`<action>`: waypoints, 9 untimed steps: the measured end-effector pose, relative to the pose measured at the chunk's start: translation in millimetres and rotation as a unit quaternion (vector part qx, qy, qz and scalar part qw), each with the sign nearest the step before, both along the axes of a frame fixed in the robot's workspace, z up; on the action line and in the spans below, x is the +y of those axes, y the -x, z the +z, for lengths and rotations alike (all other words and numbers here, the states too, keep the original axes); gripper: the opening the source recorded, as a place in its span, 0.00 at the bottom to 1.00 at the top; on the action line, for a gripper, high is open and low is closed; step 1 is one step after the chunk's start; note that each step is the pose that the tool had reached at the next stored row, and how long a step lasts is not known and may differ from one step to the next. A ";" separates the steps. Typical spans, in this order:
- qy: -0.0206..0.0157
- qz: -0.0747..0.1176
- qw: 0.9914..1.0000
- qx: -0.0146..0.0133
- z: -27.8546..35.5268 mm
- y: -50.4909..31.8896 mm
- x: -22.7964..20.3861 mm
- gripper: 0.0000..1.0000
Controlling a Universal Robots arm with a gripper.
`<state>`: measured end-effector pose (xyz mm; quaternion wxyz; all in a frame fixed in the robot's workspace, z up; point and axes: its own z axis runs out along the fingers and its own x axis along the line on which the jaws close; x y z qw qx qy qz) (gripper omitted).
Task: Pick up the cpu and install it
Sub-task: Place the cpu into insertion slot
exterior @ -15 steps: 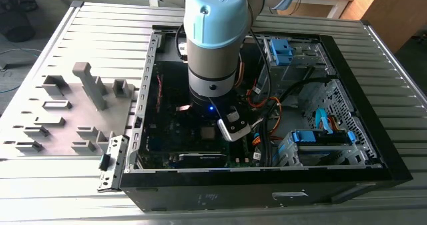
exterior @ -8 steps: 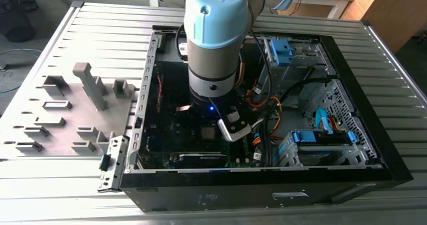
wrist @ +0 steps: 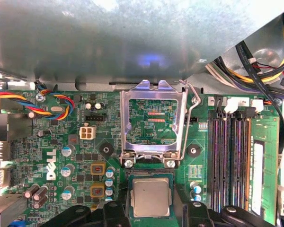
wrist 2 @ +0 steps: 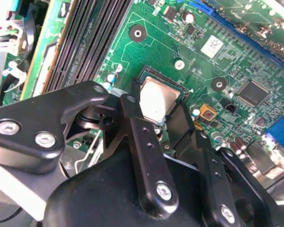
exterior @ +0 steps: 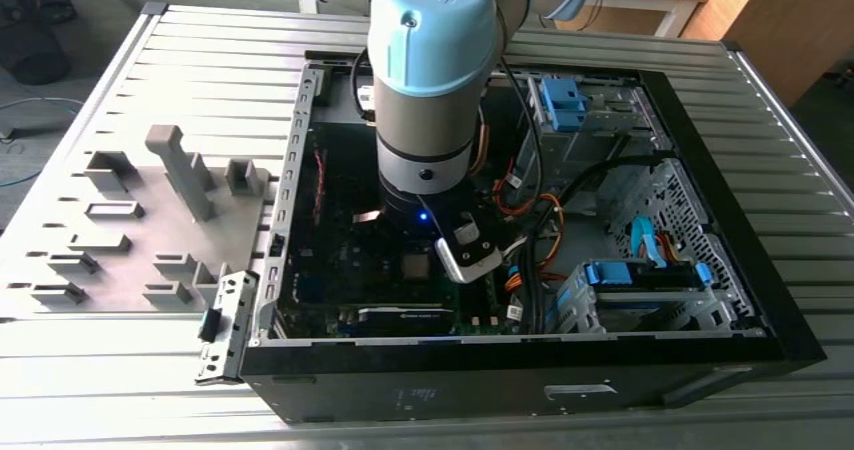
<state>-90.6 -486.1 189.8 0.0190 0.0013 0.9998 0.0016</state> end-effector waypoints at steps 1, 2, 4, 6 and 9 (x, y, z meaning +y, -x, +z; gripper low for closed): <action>0.000 0.000 1.000 0.000 0.0 0.0 0.0 0.47; 0.000 0.000 1.000 0.000 0.0 0.0 0.0 0.47; 0.000 0.000 1.000 0.000 0.0 0.0 0.0 0.46; 0.000 0.000 1.000 0.000 0.4 0.0 0.1 0.46; 0.000 0.000 1.000 0.000 3.4 -0.1 0.0 0.46</action>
